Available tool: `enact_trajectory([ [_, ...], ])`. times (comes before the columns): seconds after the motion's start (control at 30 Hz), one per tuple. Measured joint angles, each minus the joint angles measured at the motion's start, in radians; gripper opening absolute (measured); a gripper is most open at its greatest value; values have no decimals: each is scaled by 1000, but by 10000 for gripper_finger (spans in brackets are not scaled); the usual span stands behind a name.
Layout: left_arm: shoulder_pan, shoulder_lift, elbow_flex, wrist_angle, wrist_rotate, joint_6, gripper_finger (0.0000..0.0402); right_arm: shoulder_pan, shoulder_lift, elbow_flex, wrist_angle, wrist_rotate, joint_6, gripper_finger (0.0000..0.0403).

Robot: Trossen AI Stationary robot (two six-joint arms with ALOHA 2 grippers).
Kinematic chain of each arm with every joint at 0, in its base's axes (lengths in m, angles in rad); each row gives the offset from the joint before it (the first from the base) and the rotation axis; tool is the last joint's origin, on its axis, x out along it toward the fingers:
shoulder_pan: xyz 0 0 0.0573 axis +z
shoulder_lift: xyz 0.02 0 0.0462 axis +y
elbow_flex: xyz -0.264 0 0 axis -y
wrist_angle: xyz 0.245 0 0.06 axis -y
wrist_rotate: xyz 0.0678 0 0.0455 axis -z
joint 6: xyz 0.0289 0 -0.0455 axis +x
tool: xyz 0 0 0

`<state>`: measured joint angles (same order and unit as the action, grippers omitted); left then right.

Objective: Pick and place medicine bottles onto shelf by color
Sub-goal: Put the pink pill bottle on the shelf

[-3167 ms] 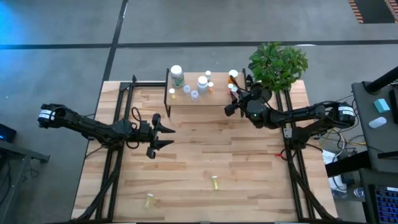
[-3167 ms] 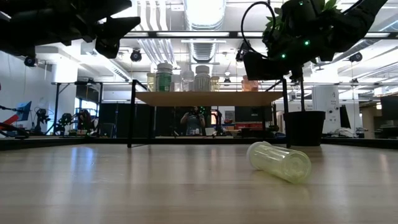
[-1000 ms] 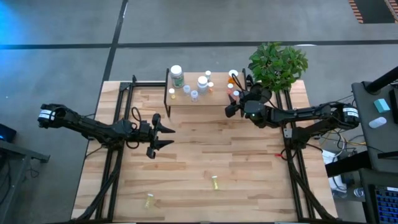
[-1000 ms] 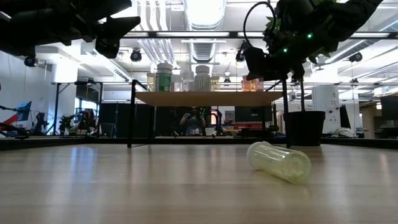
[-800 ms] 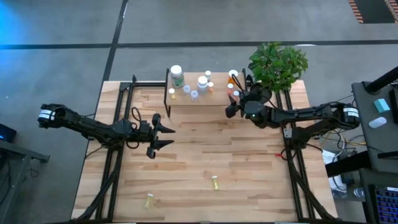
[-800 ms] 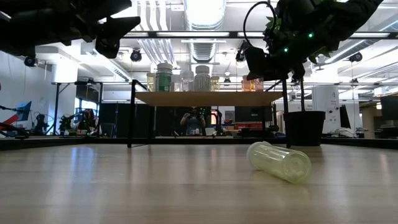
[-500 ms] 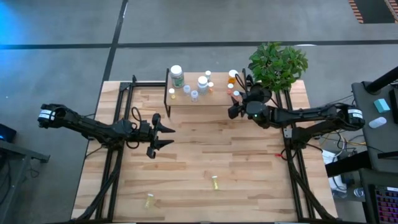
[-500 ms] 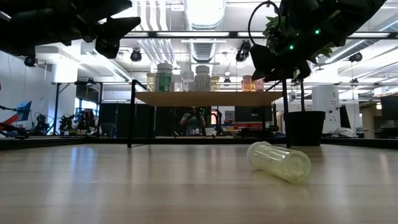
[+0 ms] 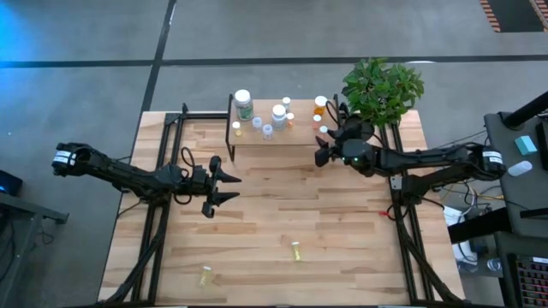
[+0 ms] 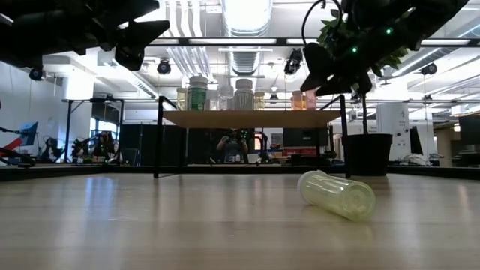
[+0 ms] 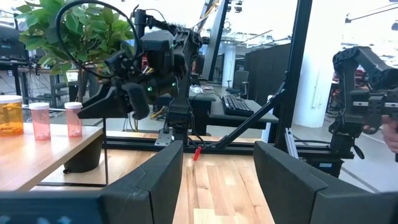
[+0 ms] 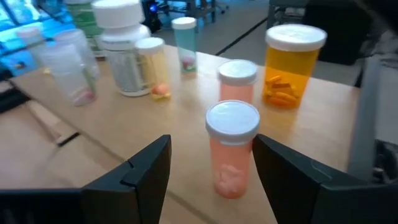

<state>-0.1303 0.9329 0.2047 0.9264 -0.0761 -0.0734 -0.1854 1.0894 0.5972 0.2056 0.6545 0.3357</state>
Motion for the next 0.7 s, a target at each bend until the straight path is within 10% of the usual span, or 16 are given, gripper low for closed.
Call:
enact_trajectory([
  [0.7, 0, 0, 0, 0, 5, -2, 183, 168, -98, 160, -418, 106, 116, 217],
])
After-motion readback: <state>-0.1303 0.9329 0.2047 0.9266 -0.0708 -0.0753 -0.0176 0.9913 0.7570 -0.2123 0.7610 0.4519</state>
